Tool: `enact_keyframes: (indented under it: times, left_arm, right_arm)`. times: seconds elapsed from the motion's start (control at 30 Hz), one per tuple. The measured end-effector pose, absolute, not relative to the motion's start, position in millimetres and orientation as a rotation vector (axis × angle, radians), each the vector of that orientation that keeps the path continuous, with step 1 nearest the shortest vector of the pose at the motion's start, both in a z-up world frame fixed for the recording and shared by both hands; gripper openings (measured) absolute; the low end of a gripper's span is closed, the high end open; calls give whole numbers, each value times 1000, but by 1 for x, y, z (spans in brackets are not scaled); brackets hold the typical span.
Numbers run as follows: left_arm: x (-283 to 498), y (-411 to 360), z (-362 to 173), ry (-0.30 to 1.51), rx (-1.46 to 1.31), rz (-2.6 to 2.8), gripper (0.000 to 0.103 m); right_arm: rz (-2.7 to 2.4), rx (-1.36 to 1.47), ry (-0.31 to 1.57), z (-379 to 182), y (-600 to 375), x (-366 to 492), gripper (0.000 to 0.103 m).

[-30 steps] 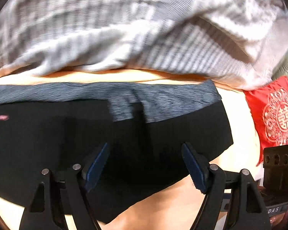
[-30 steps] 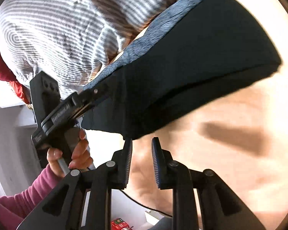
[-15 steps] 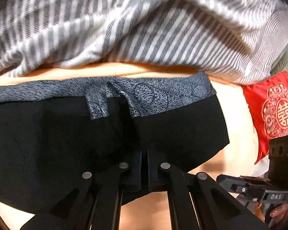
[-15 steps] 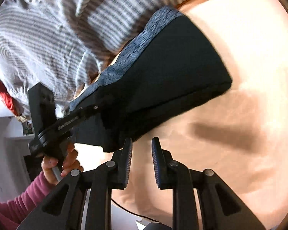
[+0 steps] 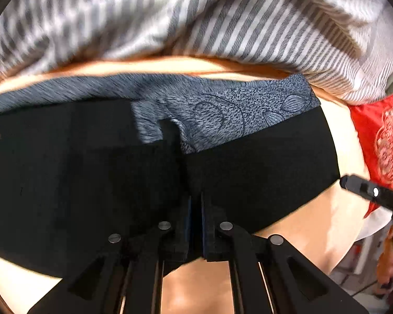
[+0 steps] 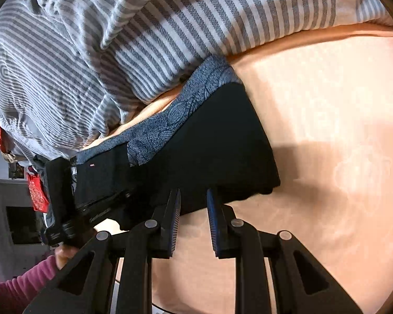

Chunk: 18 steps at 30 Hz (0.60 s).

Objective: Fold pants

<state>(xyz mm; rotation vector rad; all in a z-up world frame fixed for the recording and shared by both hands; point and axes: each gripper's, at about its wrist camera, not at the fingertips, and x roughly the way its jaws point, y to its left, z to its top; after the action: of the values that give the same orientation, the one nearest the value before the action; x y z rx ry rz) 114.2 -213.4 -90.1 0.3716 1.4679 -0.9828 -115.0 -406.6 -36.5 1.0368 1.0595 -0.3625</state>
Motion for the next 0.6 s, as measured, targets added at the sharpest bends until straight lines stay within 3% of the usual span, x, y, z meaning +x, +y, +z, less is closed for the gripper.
enact_keyframes:
  times: [0.07,0.27,0.43,0.6]
  left_arm:
    - [114,-211,-71,1431,400,-980,6]
    - [117,-242,-42,1377,318,-994,6]
    - [112,-275,-83,1391,388,-869,6]
    - [118,-258,-120,1435,386,-800,6]
  right_arm:
    - [-367,1029,1060,-35,-410,-115,35]
    - [-408,988,1040,-30,-423,-112,36]
    - [-440,983,1064,-35,-434,-106,35]
    - [-414,970,1125,-59,-430,-101,35]
